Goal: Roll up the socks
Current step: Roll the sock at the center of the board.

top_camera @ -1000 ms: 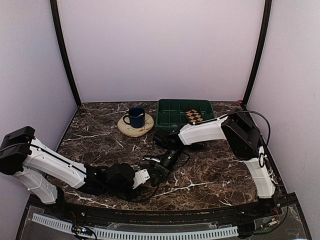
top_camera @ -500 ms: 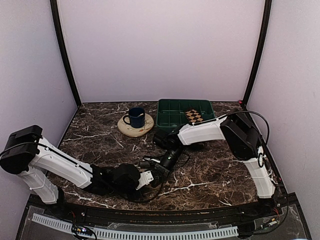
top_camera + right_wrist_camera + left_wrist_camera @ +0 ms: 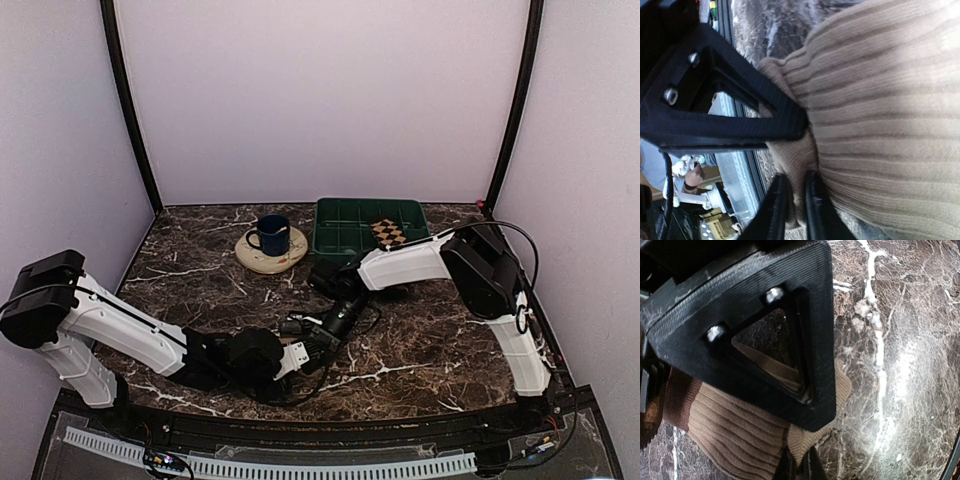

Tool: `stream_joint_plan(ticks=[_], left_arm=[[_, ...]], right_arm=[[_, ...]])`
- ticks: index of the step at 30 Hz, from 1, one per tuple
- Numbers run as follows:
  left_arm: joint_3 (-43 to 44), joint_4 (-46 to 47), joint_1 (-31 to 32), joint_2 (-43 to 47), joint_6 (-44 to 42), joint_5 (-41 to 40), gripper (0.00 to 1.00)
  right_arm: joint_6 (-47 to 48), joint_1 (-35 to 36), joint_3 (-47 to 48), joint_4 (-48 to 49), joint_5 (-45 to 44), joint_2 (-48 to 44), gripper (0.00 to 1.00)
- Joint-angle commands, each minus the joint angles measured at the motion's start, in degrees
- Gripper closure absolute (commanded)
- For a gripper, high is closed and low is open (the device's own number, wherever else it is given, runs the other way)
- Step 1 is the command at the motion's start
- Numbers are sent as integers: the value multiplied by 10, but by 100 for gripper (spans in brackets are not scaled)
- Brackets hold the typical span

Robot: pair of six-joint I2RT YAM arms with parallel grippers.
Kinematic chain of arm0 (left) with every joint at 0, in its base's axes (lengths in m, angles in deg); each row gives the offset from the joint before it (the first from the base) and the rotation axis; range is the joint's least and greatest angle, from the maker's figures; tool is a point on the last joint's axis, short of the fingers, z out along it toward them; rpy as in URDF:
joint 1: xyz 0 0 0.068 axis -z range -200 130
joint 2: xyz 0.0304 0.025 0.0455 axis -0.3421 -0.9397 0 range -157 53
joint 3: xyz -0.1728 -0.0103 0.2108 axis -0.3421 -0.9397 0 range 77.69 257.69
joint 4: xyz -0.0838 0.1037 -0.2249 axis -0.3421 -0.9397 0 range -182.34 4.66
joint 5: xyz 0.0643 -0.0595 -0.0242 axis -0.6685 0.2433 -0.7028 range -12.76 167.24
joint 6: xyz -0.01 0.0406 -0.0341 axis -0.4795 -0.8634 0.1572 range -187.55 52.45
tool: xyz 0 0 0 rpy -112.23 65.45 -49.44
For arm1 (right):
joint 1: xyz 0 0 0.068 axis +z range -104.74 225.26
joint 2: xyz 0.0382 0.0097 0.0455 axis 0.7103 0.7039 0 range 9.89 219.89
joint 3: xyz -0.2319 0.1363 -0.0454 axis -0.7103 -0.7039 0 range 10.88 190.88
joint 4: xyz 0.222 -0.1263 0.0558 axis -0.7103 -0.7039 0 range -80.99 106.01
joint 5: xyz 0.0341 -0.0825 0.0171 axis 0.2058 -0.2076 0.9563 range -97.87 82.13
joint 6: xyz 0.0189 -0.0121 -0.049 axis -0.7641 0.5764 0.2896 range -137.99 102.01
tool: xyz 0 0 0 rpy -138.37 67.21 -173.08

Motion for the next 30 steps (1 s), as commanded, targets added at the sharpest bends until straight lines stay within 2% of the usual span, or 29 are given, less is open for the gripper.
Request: stream_joint_plan(ticks=[1,6,15,23,25,29,30], left_arm=[[10,-60,0,21,13,20,100],[31,-103,-4,15,28,54,100],[54,-144,-52,39,54,142,100],[88,-207,-140,37,71,277,100],[101,-224,-158,21,71,321,100],[130,-261,-183,-24,63,401,100],[136,-270,-187,-33,62,414,100]], right_arm=[[-38,-14,-42,60,-8,-26,83],[-95,-34,-107,157,-8,-70,72],[-188,-58,-218,334,-17,-146,70],[-184,-51,-343,466,-121,-242,70],[-171,-42,-365,479,-151,-267,70],[-171,-9,-391,484,-151,-305,70],[-120,4,-395,484,-274,-313,70]])
